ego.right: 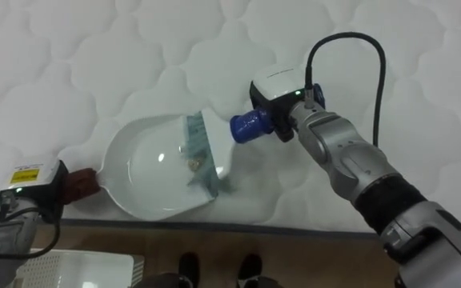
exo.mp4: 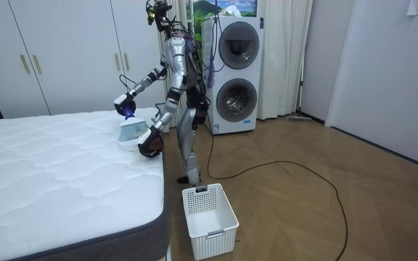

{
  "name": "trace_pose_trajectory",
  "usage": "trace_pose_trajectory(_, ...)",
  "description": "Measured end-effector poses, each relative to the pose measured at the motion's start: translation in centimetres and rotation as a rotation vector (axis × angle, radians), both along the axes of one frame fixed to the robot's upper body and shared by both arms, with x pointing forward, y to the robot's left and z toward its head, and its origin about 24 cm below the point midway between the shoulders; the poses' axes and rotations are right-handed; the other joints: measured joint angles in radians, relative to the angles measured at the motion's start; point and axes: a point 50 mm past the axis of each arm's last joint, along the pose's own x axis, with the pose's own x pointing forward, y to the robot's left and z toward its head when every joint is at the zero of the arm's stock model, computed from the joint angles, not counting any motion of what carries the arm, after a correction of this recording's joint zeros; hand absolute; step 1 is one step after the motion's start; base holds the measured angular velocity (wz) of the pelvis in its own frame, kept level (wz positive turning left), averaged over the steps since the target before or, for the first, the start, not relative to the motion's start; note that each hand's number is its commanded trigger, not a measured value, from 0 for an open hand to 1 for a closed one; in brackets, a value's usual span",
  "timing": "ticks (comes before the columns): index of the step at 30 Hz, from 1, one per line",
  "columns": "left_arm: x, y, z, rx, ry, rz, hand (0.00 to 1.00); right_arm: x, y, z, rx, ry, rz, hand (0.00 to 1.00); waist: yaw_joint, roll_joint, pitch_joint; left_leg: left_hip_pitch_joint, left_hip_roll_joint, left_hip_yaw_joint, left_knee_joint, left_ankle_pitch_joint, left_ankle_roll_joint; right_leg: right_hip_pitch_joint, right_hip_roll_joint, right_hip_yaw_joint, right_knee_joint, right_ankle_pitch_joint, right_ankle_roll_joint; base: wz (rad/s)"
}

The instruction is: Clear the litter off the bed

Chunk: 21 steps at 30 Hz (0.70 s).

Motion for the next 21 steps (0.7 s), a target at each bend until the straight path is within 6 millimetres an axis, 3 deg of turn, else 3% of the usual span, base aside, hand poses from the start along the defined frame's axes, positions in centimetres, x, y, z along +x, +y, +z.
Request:
trace_pose_trajectory(10, -0.5, 0.0, -0.5, -0.006, 0.025, 0.001, 1.0, -0.8, 1.6, -0.3, 0.175, 0.07, 0.058, 1.0, 0.016, 0.001, -0.0024, 0.017, -0.001, -0.001, -0.011, 0.001, 0.001, 0.018, 0.0, -0.003, -0.009, -0.001, 0.002, 0.0)
trace_pose_trajectory(21, -0.6, -0.1, -0.6, -0.012, 0.039, 0.001, 1.0, -1.1, 2.6, -0.5, 0.254, 0.131, 0.081, 1.0, 0.006, 0.008, -0.0062, 0.02, -0.003, -0.018, -0.011, 0.001, 0.001, 0.034, -0.002, -0.019, -0.016, -0.003, 0.004, 0.04)
